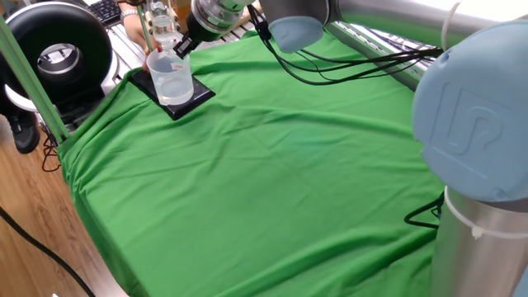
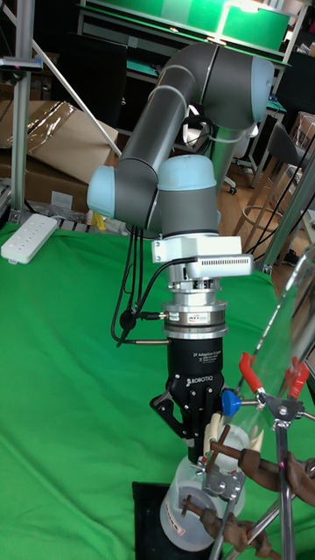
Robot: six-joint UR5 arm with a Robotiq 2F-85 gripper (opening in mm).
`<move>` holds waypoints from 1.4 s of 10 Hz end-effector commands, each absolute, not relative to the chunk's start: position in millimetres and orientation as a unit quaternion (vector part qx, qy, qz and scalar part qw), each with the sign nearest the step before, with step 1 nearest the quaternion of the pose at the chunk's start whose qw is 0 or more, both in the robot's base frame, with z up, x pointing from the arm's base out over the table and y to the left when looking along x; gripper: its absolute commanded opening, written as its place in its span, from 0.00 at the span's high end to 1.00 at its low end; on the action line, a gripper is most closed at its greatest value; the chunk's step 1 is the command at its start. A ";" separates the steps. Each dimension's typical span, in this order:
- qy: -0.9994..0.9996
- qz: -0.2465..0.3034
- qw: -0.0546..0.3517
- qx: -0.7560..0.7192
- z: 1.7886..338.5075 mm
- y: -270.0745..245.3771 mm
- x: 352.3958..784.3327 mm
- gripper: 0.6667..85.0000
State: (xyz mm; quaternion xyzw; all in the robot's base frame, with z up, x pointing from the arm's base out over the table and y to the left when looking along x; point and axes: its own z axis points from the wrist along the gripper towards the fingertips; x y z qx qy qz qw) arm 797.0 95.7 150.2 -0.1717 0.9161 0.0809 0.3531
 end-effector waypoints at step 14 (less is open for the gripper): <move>0.914 0.073 0.358 -0.176 142.5 84.1 772.5 0.99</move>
